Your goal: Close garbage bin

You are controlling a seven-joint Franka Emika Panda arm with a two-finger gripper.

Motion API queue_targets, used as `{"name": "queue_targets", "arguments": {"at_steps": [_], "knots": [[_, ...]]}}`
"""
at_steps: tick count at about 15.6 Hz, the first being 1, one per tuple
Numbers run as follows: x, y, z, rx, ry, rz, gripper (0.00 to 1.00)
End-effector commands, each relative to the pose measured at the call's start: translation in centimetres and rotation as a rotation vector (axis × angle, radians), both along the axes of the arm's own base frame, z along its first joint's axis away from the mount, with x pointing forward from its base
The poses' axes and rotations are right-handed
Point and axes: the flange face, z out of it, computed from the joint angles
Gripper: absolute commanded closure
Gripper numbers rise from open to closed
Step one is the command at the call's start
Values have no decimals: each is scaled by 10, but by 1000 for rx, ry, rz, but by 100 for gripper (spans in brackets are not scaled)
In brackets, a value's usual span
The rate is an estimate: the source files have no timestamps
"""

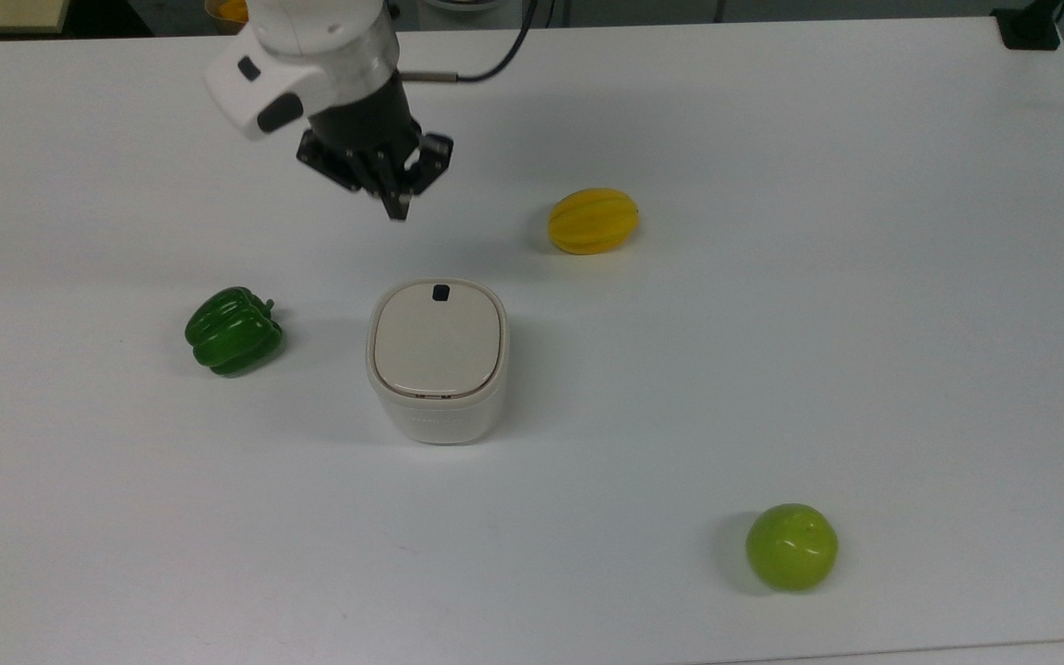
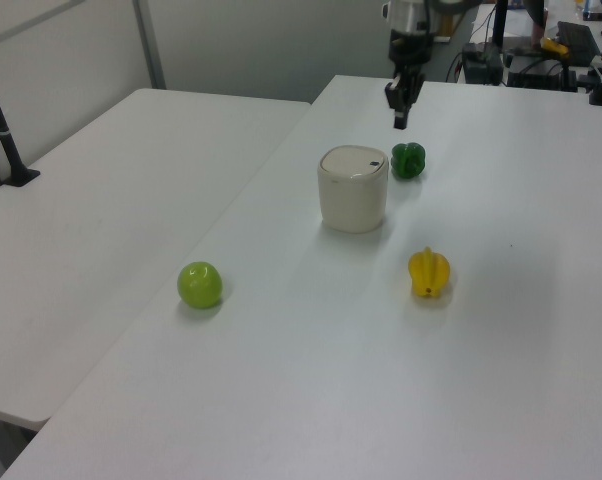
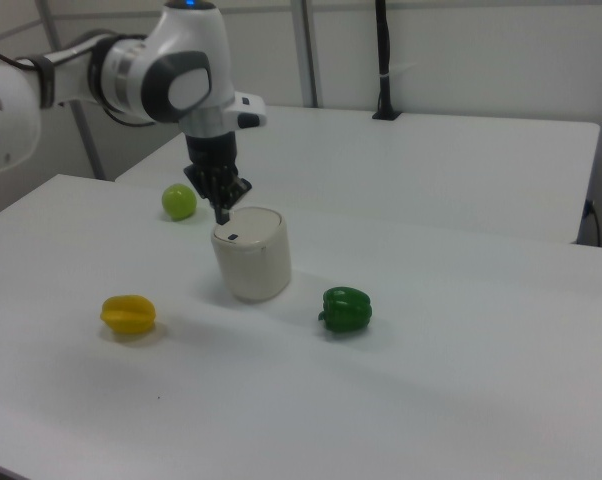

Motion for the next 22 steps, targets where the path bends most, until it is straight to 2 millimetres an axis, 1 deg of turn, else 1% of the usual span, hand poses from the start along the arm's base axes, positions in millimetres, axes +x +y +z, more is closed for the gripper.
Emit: {"name": "queue_targets", "arguments": {"at_steps": [1, 2, 4, 5, 7, 8, 10, 11, 12, 13, 14, 15, 18, 22], "knots": [[-42, -12, 40, -25, 84, 60, 94], [-50, -13, 49, -30, 91, 77, 94], [-63, -25, 58, -27, 112, 68, 93], [-71, -25, 63, -26, 115, 69, 92], [-90, -24, 67, -23, 124, 69, 90], [-98, -20, 65, -24, 130, 76, 89], [-109, -15, 62, -25, 137, 85, 88], [-111, -16, 66, -25, 130, 83, 81], [-112, -20, 68, -25, 128, 76, 72], [-114, -23, 72, -25, 122, 71, 57], [-115, -22, 74, -25, 121, 68, 8], [-116, -22, 76, -32, 123, 66, 0], [-116, -28, 83, -48, 113, 57, 0], [-120, -50, 94, -36, 111, 52, 0]]}}
